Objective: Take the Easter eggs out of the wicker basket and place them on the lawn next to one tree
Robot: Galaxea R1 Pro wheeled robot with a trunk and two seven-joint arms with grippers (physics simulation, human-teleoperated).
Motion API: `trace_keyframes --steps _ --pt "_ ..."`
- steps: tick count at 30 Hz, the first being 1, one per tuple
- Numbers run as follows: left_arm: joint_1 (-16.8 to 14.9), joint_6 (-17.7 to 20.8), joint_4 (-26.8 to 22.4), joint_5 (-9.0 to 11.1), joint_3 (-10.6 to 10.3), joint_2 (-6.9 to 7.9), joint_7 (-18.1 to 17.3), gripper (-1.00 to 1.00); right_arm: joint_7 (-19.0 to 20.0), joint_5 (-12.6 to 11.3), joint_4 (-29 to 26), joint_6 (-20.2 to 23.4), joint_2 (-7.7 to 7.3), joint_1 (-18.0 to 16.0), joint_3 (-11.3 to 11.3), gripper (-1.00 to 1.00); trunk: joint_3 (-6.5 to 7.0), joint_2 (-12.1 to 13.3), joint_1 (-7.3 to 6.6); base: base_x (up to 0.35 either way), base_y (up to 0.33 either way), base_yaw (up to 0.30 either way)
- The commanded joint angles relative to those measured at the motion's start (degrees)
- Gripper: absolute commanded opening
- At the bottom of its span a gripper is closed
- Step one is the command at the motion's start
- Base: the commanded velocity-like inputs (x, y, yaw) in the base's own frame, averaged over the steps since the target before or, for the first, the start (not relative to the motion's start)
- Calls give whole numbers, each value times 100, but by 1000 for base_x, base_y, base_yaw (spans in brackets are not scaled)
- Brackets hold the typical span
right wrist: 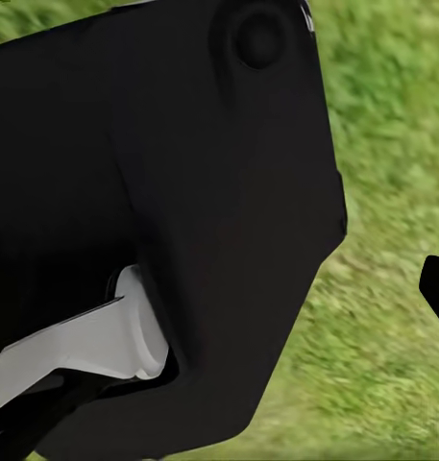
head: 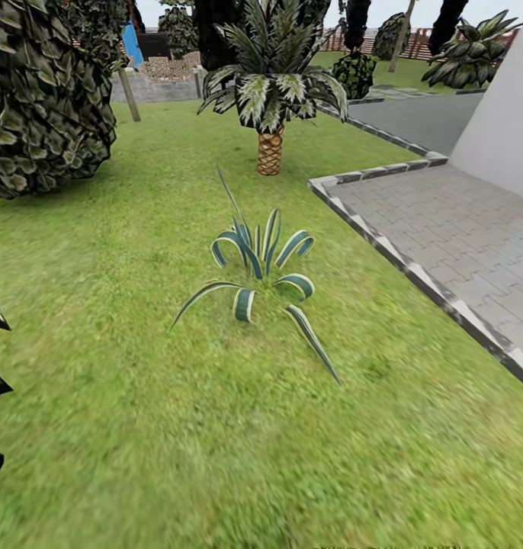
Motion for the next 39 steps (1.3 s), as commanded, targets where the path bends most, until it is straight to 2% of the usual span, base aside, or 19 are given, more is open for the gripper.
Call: trace_keyframes --steps 1,17,25,29,34,39 --pt "-2 -19 3 -14 -8 1 1 100 14 -10 5 -20 3 -3 -26 100 -6 -8 3 2 3 -222" --pt "-2 -19 -7 -17 -9 8 -3 100 53 -26 35 -20 -35 -3 -81 100 56 -8 3 0 22 -235" --pt "-2 -19 -13 -22 -9 10 -3 100 19 -24 -17 -20 -11 -7 -76 100 68 -8 3 0 219 -46" --pt "-2 -24 -17 -19 -9 10 -3 100 16 -16 -183 -20 12 -114 -41 100 69 -8 3 0 153 -8" --pt "-2 -27 -22 -21 -9 10 -3 100 12 -15 -407 -24 148 -228 -11 100 61 -8 3 0 48 -2" --pt "-2 -28 -23 -23 -9 10 -3 100 63 6 -445 -42 161 -248 2 100 54 -8 3 0 12 -2"
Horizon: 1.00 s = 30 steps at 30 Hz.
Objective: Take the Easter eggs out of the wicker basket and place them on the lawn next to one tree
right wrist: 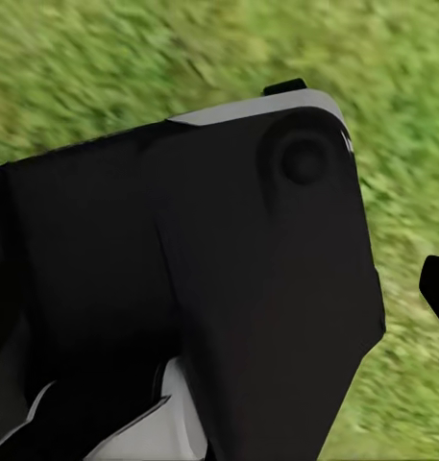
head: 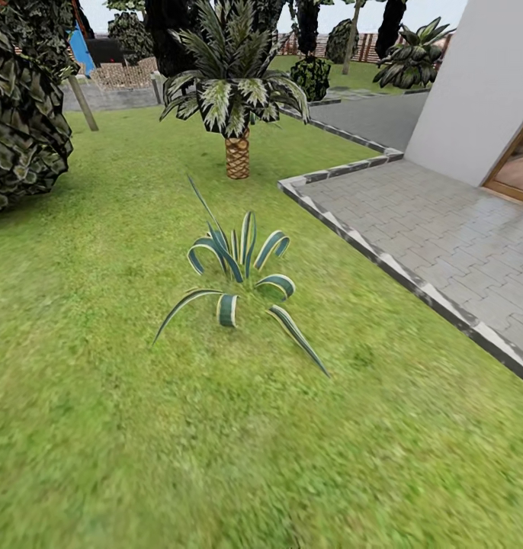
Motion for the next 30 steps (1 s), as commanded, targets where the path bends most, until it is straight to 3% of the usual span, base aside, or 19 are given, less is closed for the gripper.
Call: trace_keyframes --steps 1,15,30 --pt "-3 -19 4 -14 -8 1 2 100 24 -1 -4 -24 4 -5 -28 100 -8 -9 3 0 6 -23" --pt "-16 -19 6 -15 -13 1 2 100 49 -19 -23 -62 -15 -12 -103 100 7 -9 3 0 58 -215" --pt "-20 -19 7 -15 -25 1 2 100 49 -30 -11 -60 -18 -13 -124 100 60 -9 3 0 244 -275"
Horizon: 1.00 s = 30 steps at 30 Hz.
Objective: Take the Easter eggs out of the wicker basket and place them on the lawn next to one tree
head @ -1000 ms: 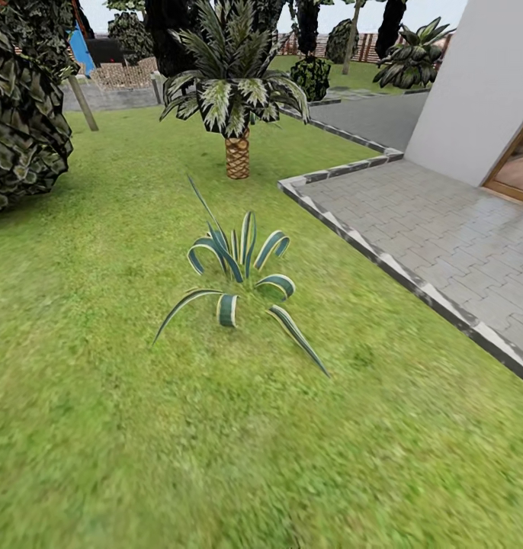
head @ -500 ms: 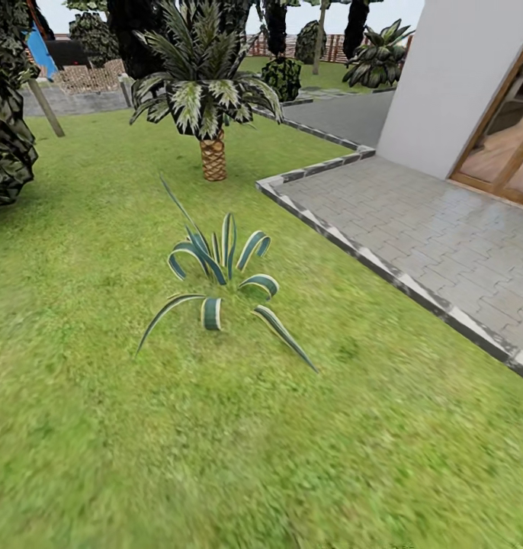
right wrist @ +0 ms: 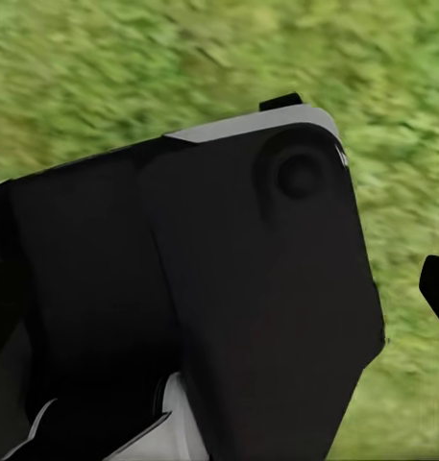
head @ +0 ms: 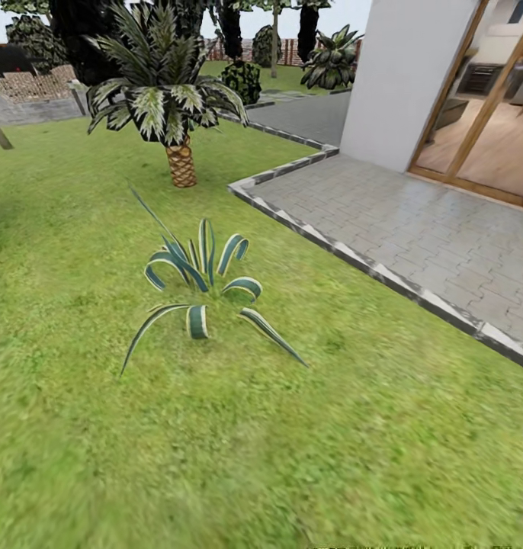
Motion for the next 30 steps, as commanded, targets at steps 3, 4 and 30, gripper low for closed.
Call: trace_keyframes --steps 3,4,30 --pt "-3 -18 4 -14 -8 1 1 100 21 -9 4 -19 6 -3 -32 100 3 -9 3 33 288 -277" --pt "-3 -18 5 -14 -8 1 1 100 21 -9 6 -19 7 -3 -32 100 7 -9 3 79 294 -277" --pt "-5 -9 17 -23 -25 1 -8 100 21 -10 12 -18 8 -3 -22 100 45 -9 3 251 170 -187"
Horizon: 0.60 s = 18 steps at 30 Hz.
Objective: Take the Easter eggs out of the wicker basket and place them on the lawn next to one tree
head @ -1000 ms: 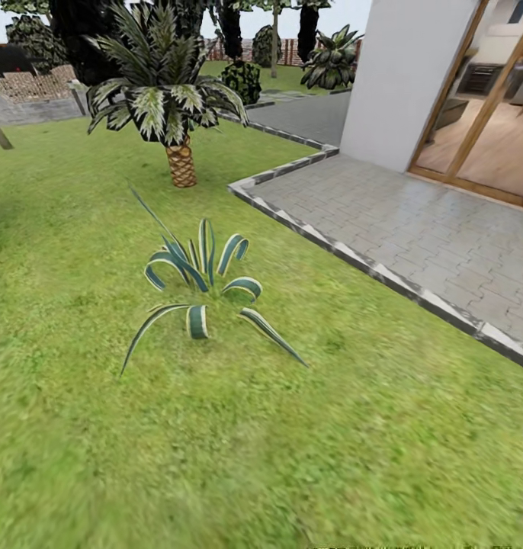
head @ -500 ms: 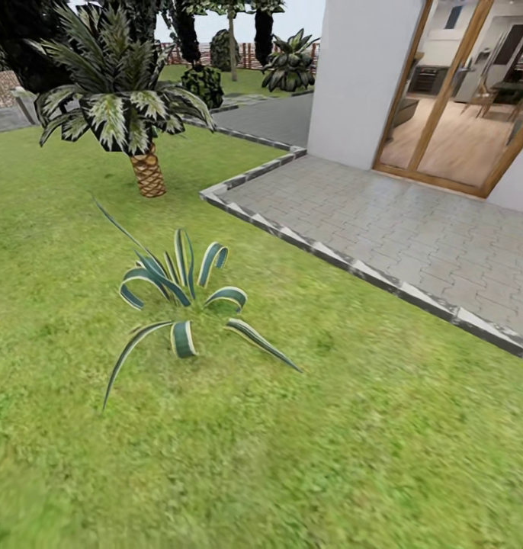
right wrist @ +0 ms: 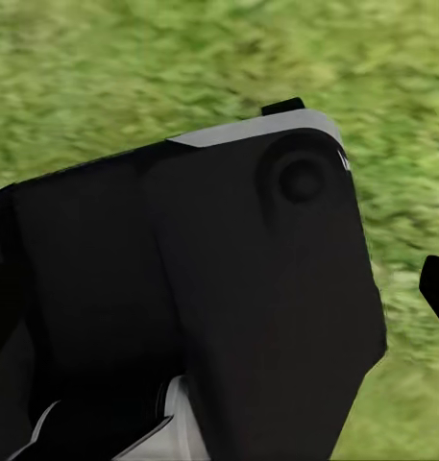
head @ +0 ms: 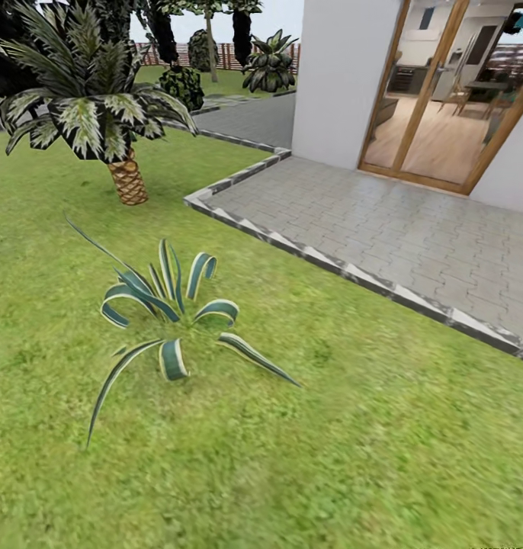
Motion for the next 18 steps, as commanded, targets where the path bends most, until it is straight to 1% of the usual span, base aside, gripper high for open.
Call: trace_keyframes --steps 1,11,14,18 --pt "-1 -18 3 -15 -8 1 5 100 21 -9 2 -19 4 -3 -29 100 -8 -8 5 173 214 -248" --pt "-2 -18 3 -15 -8 1 8 100 21 -9 10 -19 4 -3 -25 100 -8 -8 5 128 246 -266" --pt "-2 -18 3 -15 -8 1 9 100 21 -9 7 -19 4 -3 -25 100 -8 -8 5 75 139 -245" --pt "-3 -18 3 -15 -8 1 8 100 21 -9 4 -19 4 -3 -19 100 -8 -8 5 31 78 -98"
